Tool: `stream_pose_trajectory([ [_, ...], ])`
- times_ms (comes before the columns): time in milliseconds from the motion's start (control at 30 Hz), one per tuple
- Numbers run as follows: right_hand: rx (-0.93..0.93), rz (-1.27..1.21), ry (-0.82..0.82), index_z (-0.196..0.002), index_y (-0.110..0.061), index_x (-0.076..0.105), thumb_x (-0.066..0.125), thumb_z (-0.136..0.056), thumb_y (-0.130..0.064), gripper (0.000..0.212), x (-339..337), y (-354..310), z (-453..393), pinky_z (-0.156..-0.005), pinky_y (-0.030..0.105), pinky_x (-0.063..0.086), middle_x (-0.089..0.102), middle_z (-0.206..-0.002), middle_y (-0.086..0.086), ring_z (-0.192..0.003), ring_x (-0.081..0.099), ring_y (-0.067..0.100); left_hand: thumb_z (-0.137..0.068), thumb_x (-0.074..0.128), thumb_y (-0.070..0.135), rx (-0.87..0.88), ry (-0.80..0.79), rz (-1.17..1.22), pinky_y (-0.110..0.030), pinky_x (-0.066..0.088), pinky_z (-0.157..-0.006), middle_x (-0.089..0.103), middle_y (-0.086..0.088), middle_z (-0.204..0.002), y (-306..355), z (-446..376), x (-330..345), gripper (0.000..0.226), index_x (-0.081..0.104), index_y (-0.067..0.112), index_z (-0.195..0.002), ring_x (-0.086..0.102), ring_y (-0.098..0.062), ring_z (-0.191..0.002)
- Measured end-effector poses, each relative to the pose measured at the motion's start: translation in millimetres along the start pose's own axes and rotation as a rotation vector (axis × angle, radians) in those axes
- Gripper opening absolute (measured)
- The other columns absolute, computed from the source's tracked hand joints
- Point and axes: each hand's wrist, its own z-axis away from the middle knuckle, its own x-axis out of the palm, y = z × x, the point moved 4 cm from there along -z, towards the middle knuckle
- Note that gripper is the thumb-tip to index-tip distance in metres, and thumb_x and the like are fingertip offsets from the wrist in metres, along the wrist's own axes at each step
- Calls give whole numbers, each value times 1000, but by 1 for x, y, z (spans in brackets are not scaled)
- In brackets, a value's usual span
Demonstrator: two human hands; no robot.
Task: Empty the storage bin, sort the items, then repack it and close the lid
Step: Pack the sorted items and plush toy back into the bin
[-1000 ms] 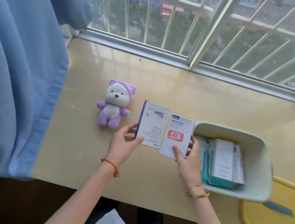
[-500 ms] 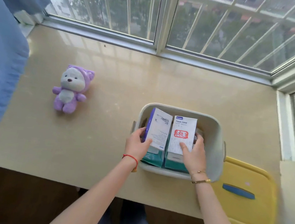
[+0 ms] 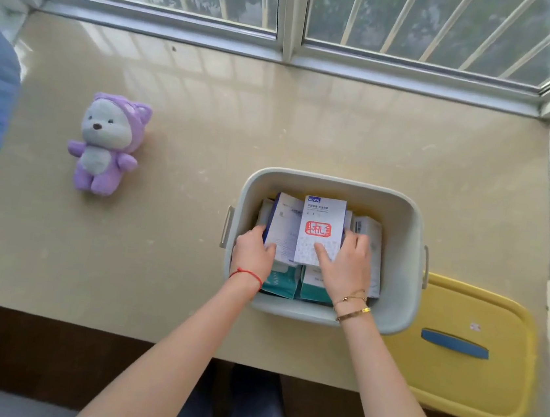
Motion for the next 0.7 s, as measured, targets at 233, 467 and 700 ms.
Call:
stream_pose_trajectory([
  [233,-92,19,116,-126,-5,50,65,-85,-33,52,-12,-14,6,-90,29,38,51,-116,12,-104,46,25,-90,56,12,290,87,-25,-22,40,-96,57,0,-131,20,13,-37,44,49,16,-133,55,-16,-116],
  [467,-223,-60,204,-125,-9,52,50,-90,-37,44,-19,-77,15,-100,28,35,54,-118,7,-111,46,22,-88,59,16,479,339,-89,-33,50,-81,64,2,-111,-19,18,-137,29,61,18,-117,61,-19,-99],
  [700,-362,-82,161,-120,-9,55,53,-89,-33,39,28,-185,21,-99,31,36,57,-114,5,-108,49,24,-84,64,12,398,455,-148,-30,44,-87,65,-5,-111,-123,-20,-244,29,63,14,-113,61,-25,-102],
])
